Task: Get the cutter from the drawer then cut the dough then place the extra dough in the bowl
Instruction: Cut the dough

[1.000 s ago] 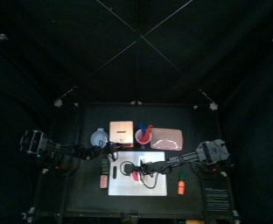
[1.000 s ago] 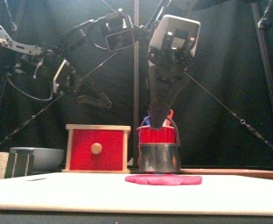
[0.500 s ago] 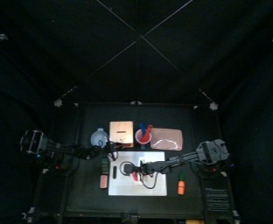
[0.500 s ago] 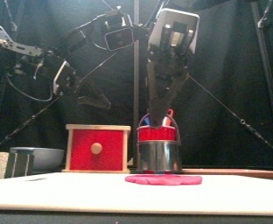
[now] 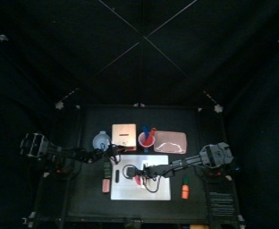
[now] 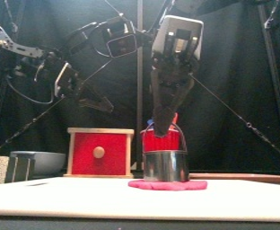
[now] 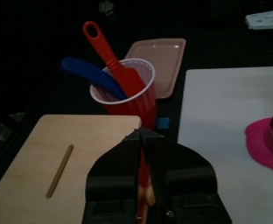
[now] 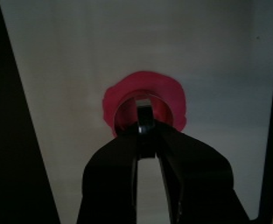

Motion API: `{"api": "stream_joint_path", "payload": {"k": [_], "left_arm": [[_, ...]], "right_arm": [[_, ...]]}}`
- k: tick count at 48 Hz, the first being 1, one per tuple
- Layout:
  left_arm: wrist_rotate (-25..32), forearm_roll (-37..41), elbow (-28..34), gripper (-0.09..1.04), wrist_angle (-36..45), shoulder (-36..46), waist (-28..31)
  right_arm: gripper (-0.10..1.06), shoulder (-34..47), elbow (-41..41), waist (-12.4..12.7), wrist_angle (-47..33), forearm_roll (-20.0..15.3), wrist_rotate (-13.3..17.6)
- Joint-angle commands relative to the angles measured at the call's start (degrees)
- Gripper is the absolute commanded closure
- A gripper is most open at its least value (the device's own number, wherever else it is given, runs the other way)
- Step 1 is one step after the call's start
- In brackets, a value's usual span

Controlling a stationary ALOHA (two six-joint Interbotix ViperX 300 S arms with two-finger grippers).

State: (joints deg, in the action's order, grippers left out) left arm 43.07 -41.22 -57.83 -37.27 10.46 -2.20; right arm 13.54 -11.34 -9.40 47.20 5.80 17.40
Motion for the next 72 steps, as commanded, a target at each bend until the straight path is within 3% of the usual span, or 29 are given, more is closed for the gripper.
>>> {"api": "stream_joint_path", "payload": {"k": [1, 8, 16, 22, 36, 41, 48, 52, 57, 63, 67, 72], "left_arm": [[0.0, 0.0, 0.5, 0.46, -0.6, 1.1, -0.1], [0.0, 0.2, 0.5, 0.46, -0.6, 1.1, -0.2], [-0.2, 0.0, 0.1, 0.45, -0.6, 2.1, -0.3], [-2.5, 0.1, -0.6, 0.45, -0.8, 4.0, -2.5], [-14.7, 7.9, -1.1, 0.46, -5.1, 1.8, -8.6], [-21.5, 13.4, -1.1, 0.46, -10.9, -2.7, -10.0], [-31.1, 20.0, 0.1, 0.46, -17.1, -10.2, -10.4], [-35.5, 23.8, 1.6, 0.46, -18.6, -13.2, -10.4], [-37.5, 27.8, 3.3, 0.46, -19.0, -15.1, -10.4], [-37.2, 30.2, 4.3, 0.46, -18.9, -15.1, -10.7], [-37.2, 29.9, 4.2, 0.46, -17.5, -14.8, -10.5], [-37.5, 27.4, 5.0, 0.45, -13.1, -14.6, -10.8]], "right_arm": [[0.24, -1.6, 1.3, 0.4, -0.2, -0.1, 0.1], [0.06, -2.0, 2.3, 0.1, -0.6, 1.1, 0.1], [0.05, -4.8, 1.5, 0.0, -4.2, 2.7, 0.7], [0.05, -8.8, -3.6, 0.1, -10.4, 4.7, 3.2], [0.05, -21.5, -25.2, 0.4, -35.6, 9.3, 7.9], [0.05, -25.4, -34.5, 2.0, -48.1, 8.4, 9.3], [0.05, -28.8, -46.1, 5.7, -68.5, 3.3, 8.4], [0.05, -29.4, -49.5, 6.6, -75.9, 3.8, 8.3], [0.05, -29.4, -49.8, 6.9, -76.9, 5.4, 8.5], [0.05, -29.0, -47.8, 7.2, -70.8, 6.4, 9.1], [0.05, -29.0, -44.9, 6.9, -64.7, 6.2, 9.1], [0.05, -28.6, -43.8, 6.3, -65.1, 6.5, 8.4]]}}
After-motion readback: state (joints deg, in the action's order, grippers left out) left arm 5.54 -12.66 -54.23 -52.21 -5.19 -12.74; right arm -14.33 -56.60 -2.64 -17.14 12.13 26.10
